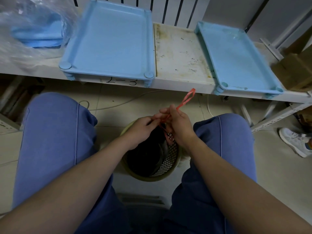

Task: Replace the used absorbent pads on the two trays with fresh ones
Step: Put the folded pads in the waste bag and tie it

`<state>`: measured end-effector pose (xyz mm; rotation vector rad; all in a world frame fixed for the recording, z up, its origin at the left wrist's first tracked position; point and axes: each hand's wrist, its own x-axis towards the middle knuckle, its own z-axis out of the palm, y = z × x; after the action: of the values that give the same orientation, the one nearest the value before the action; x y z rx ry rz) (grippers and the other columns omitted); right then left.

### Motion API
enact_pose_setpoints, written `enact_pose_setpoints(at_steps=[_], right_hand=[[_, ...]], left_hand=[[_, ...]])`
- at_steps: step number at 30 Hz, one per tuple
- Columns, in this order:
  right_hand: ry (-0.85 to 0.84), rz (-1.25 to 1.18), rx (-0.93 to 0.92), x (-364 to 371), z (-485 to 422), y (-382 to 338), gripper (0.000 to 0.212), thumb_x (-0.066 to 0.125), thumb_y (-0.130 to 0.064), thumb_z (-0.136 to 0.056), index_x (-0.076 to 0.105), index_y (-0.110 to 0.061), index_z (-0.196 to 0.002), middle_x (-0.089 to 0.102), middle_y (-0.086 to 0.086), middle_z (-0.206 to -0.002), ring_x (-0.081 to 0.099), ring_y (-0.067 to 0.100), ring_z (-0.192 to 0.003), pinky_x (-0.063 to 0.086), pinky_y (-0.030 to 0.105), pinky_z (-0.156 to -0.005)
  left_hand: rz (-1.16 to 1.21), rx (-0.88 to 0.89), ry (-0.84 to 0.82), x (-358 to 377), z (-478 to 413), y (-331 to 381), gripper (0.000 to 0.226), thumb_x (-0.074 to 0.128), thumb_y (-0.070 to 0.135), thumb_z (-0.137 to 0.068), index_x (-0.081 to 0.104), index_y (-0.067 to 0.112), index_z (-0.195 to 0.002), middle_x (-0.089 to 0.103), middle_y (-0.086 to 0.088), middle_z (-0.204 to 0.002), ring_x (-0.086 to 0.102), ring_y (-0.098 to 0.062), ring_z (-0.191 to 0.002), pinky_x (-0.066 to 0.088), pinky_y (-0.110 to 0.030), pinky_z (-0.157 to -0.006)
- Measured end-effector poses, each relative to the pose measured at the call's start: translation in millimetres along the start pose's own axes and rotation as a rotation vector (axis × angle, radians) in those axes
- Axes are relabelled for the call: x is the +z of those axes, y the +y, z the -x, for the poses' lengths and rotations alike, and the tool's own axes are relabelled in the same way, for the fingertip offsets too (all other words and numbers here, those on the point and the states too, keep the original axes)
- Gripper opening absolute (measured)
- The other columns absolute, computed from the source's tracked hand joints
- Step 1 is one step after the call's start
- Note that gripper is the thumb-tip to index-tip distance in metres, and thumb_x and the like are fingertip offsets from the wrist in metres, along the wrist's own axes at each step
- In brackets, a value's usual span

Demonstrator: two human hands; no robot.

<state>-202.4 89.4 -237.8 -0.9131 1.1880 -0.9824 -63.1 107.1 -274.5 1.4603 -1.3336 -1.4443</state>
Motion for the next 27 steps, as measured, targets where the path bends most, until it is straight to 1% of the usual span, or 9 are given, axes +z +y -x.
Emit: enact_pose_setpoints(at_steps=[2, 5, 8, 11, 14, 17, 20, 23, 27], right_hand=[[0.022, -0.058, 0.013, 1, 0, -4, 0.042, 0.033, -0.034, -0.103, 0.061, -0.006, -0.089, 0.071, 0.011, -0.076, 0.046, 0.02, -0.044, 0.033, 0.019, -0.036], [0.085, -0.07, 0.001, 0, 0, -5, 0.042, 0.032, -0.033, -0.104, 0.061, -0.007, -0.088, 0.068, 0.005, -0.067, 0.056, 0.009, -0.045, 0.032, 0.017, -0.037], [0.116, -0.001, 0.001, -2, -2, -1, 0.041, 0.033, -0.035, -0.103, 0.065, -0.011, -0.092, 0.07, 0.003, -0.079, 0.068, 0.014, -0.072, 0.035, 0.021, -0.045], [0.237, 0.191, 0.017, -5, -6, 6, 0.047, 0.033, -0.038, -0.102, 0.07, -0.014, -0.087, 0.071, 0.006, -0.089, 0.067, 0.018, -0.087, 0.048, 0.029, -0.065], [0.357, 0.508, 0.036, -10, -9, 12, 0.054, 0.032, -0.041, -0.101, 0.061, -0.017, -0.062, 0.068, 0.011, -0.077, 0.064, 0.026, -0.076, 0.048, 0.034, -0.075], [0.477, 0.467, 0.177, -22, -15, 16, 0.041, 0.034, -0.035, -0.1, 0.049, -0.017, -0.067, 0.058, 0.013, -0.086, 0.055, 0.024, -0.078, 0.048, 0.034, -0.075], [0.516, 0.352, 0.29, -29, -16, 18, 0.034, 0.035, -0.035, -0.099, 0.052, -0.008, -0.088, 0.055, 0.013, -0.092, 0.052, 0.023, -0.074, 0.045, 0.031, -0.07], [0.449, 0.22, 0.318, -23, -12, 11, 0.049, 0.03, -0.042, -0.101, 0.061, -0.007, -0.085, 0.067, 0.007, -0.086, 0.061, 0.015, -0.063, 0.047, 0.027, -0.057], [0.109, -0.108, 0.3, -9, -7, -1, 0.051, 0.021, -0.045, -0.103, 0.059, -0.016, -0.085, 0.073, 0.007, -0.099, 0.055, 0.012, -0.057, 0.03, 0.024, -0.051]], left_hand=[[-0.023, 0.013, 0.132, -1, 0, 2, 0.025, 0.052, 0.042, -0.094, 0.071, 0.026, -0.088, 0.073, 0.002, -0.09, 0.068, -0.018, -0.088, 0.052, -0.042, -0.085], [0.086, 0.007, 0.269, -2, -2, 6, 0.024, 0.048, 0.032, -0.098, 0.067, 0.026, -0.085, 0.071, 0.002, -0.095, 0.066, -0.017, -0.094, 0.052, -0.042, -0.091], [0.176, -0.012, 0.348, -5, -4, 11, 0.032, 0.04, 0.033, -0.101, 0.058, 0.023, -0.076, 0.065, 0.001, -0.084, 0.061, -0.02, -0.087, 0.047, -0.039, -0.086], [0.029, 0.036, 0.392, -8, -1, 11, 0.04, 0.041, 0.041, -0.099, 0.044, 0.017, -0.067, 0.044, 0.003, -0.064, 0.045, -0.017, -0.067, 0.037, -0.033, -0.066], [-0.136, 0.058, 0.471, -12, 2, 8, 0.043, 0.048, 0.04, -0.096, 0.039, 0.014, -0.062, 0.038, 0.0, -0.058, 0.04, -0.02, -0.06, 0.034, -0.035, -0.061], [-0.284, -0.107, 0.529, -24, -1, 0, 0.042, 0.038, 0.04, -0.099, 0.054, 0.009, -0.075, 0.055, -0.006, -0.072, 0.055, -0.028, -0.072, 0.045, -0.038, -0.069], [-0.286, -0.293, 0.571, -32, -2, -9, 0.043, 0.032, 0.041, -0.101, 0.059, 0.01, -0.089, 0.061, -0.01, -0.088, 0.06, -0.029, -0.086, 0.049, -0.039, -0.079], [-0.115, -0.147, 0.606, -30, -4, -6, 0.041, 0.04, 0.041, -0.098, 0.049, 0.011, -0.072, 0.052, -0.007, -0.071, 0.053, -0.027, -0.072, 0.047, -0.041, -0.074], [-0.026, 0.054, 0.544, -26, 0, 9, 0.039, 0.041, 0.041, -0.098, 0.049, 0.012, -0.073, 0.047, -0.001, -0.065, 0.046, -0.018, -0.065, 0.04, -0.034, -0.065]])
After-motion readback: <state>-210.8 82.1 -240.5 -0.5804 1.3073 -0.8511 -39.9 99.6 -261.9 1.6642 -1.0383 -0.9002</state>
